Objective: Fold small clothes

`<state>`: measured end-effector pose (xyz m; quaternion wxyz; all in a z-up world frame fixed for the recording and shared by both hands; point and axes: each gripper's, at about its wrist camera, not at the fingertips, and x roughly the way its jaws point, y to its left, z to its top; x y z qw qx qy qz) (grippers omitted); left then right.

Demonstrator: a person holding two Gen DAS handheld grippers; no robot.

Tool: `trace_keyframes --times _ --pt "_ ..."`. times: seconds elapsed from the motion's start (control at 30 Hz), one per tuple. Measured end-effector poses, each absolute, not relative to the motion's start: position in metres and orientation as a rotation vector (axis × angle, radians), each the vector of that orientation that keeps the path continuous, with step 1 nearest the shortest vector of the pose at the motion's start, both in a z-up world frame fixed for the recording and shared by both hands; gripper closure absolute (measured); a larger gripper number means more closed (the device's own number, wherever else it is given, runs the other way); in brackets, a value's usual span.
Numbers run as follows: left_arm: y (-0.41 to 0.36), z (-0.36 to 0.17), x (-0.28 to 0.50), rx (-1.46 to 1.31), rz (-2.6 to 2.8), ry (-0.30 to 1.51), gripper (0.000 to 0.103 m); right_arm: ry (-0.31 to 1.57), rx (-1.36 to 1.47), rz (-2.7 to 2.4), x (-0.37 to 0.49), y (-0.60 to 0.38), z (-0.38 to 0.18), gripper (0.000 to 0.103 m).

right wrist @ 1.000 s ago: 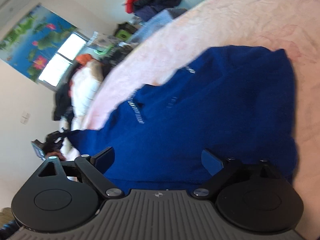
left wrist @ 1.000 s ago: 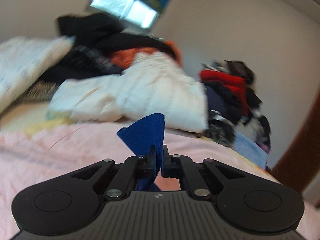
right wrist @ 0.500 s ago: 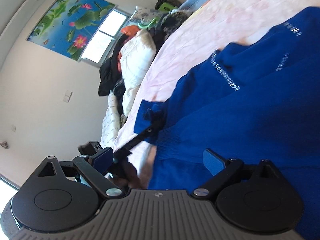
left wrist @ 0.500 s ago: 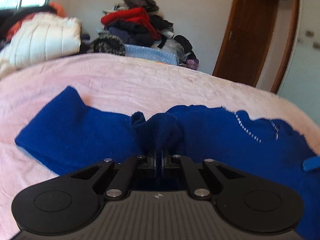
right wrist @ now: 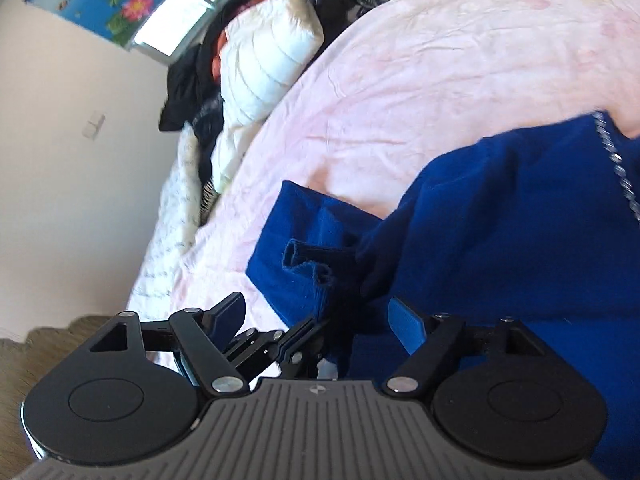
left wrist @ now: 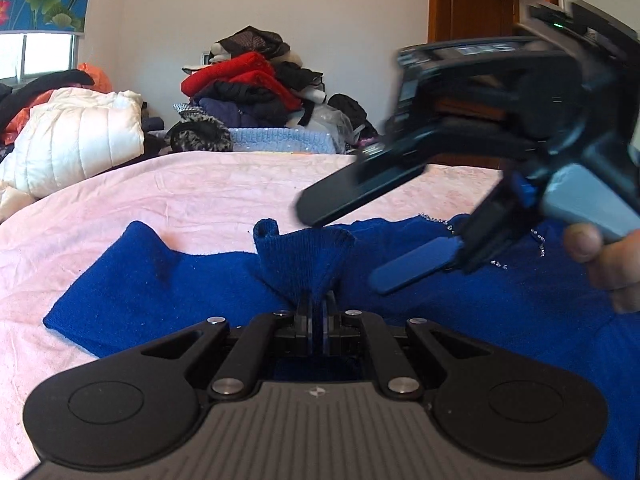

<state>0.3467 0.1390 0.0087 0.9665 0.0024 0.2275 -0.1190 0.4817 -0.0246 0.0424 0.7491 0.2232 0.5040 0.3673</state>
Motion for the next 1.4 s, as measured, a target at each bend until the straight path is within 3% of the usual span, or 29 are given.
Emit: trace_keyframes --times 0.1,0.27,0.43,0.73,0.83,0.87,0.9,0.97,1.4 --pt "0.138 0.009 0.344 0.013 -0.262 0.444 0.099 1.129 0.409 0.794 0.486 -0.01 0.044 0.031" --pt "0.136 0.008 0.345 0.031 -0.277 0.452 0.099 1.121 0.347 0.773 0.487 -0.003 0.046 0.051" --pt "0.137 0.006 0.351 0.034 -0.277 0.469 0.099 1.107 0.319 0.742 0.487 -0.002 0.039 0.086" --pt "0.136 0.007 0.35 0.041 -0.251 0.481 0.094 1.048 0.381 0.739 0.48 -0.014 0.039 0.092" --pt "0.137 0.009 0.34 0.023 -0.229 0.463 0.086 1.032 0.403 0.745 0.479 -0.016 0.041 0.093" --pt "0.138 0.009 0.334 0.004 -0.22 0.455 0.073 1.029 0.408 0.743 0.478 -0.016 0.041 0.093" --pt "0.139 0.008 0.33 -0.013 -0.218 0.452 0.047 1.027 0.42 0.743 0.479 -0.017 0.04 0.093" --pt "0.138 0.009 0.321 -0.022 -0.211 0.441 0.015 1.021 0.439 0.739 0.478 -0.02 0.04 0.093" --pt "0.152 0.008 0.309 -0.147 -0.042 0.41 0.015 0.916 0.52 0.714 0.463 -0.091 0.064 0.093"
